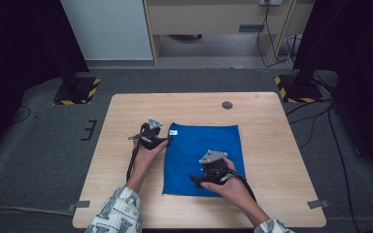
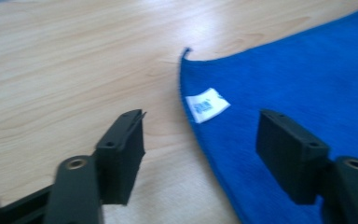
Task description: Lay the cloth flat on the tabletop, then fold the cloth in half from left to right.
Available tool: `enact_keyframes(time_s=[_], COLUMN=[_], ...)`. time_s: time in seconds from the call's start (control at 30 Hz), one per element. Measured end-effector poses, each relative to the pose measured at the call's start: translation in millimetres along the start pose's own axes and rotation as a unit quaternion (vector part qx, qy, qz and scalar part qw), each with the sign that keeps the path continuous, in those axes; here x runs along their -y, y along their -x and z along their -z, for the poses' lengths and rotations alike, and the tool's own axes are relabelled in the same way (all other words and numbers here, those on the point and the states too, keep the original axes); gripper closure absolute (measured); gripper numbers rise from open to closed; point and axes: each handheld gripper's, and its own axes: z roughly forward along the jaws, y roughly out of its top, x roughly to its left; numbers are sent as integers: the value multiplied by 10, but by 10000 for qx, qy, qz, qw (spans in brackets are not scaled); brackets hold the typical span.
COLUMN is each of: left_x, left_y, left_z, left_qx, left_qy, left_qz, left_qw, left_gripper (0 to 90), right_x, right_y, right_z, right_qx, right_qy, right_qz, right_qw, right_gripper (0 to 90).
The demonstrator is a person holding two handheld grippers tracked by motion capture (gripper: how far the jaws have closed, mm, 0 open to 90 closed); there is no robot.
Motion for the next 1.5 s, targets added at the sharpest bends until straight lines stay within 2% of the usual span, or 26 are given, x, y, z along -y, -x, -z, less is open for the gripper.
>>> enact_keyframes(time_s=[0.13, 0.23, 0.63, 0.9, 1.1, 1.3, 1.37, 1.43, 1.5], left_x=[-21, -46, -74, -67, -66, -53, -43, -39, -33], left_y=[-42, -81, -123, -132, -173, -213, -222, -225, -232], left_z=[86, 129, 209, 231, 301, 368, 388, 412, 440], left_qx=[46, 41, 69, 74, 34, 12, 1, -7, -15], left_qy=[122, 92, 107, 64, 122, 122, 93, 83, 92], left_qz=[-4, -4, -16, -57, -63, -127, -155, -183, -215], left_qw=[9999, 9999, 9999, 9999, 9999, 9998, 9998, 9998, 9997], left_gripper=[218, 195, 160, 155, 145, 127, 126, 124, 121], right_x=[-65, -96, -150, -194, -242, -274, -279, -281, -283], right_y=[-93, -130, -268, -412, -550, -696, -747, -794, -835], right_z=[-89, -115, -208, -246, -258, -285, -306, -330, -361], right_qx=[-74, -122, -297, -489, -601, -681, -701, -745, -787], right_qy=[-62, -59, -131, -167, -187, -205, -258, -271, -285], right_qz=[111, 140, 175, 301, 423, 535, 567, 628, 658], right_qw=[9999, 9998, 9993, 9982, 9971, 9960, 9956, 9949, 9943], right_gripper=[135, 133, 140, 224, 355, 390, 423, 495, 515])
